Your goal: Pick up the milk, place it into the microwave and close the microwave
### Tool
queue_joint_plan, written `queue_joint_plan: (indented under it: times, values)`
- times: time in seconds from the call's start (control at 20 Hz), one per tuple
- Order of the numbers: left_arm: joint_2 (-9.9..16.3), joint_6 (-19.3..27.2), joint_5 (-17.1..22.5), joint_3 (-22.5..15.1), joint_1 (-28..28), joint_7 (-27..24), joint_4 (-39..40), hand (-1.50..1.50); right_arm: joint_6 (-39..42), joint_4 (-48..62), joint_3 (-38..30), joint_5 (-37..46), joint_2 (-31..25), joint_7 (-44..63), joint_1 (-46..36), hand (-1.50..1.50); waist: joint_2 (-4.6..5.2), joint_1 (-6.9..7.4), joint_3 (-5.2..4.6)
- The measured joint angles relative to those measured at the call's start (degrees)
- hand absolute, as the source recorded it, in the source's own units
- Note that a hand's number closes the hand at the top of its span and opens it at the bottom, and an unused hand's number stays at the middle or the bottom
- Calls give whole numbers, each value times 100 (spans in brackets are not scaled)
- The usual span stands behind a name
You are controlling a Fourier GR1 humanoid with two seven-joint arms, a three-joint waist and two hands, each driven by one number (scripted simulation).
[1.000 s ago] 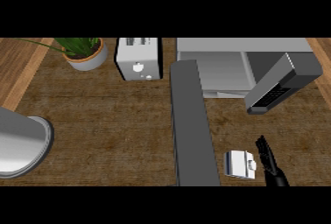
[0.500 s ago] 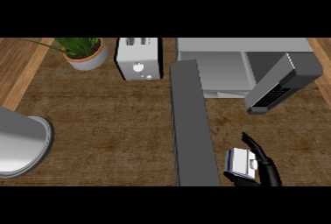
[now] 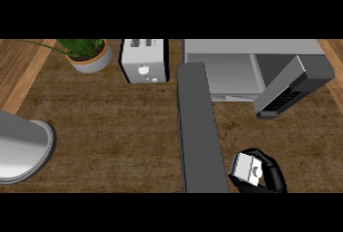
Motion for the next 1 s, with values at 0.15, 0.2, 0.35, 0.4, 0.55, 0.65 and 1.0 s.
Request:
queue_joint_plan:
  times: [0.15, 0.2, 0.35, 0.4, 0.55, 0.65, 1.0]
  values:
    - [-8, 130, -12, -71, -67, 137, -103, -150, 46, 170, -96, -59, -22, -81, -204, 150, 7, -2, 3]
    - [-5, 144, 7, -57, -68, 192, -119, -150, 68, 318, -174, -97, -66, -92, -354, 150, 10, 5, 5]
    - [-9, 142, -20, -109, -91, 171, -102, -150, 142, 779, -440, -246, -226, -50, -916, 150, 24, 35, 14]
    - [-10, 137, -35, -99, -132, 142, -65, -150, 177, 919, -509, -278, -304, -23, -1114, 150, 27, 42, 15]
    - [55, 26, 154, 35, -100, 149, -32, -150, 305, 1182, -586, -318, -390, -22, -1461, 150, 29, 53, 15]
    - [30, -13, 197, 53, -2, 147, -65, -150, 516, 1069, -545, -360, -426, 67, -1524, 150, 20, 37, 14]
    - [96, -29, 331, 268, -14, 159, 3, -150, 768, 252, -253, -392, -189, 417, -1471, 150, 1, -18, 7]
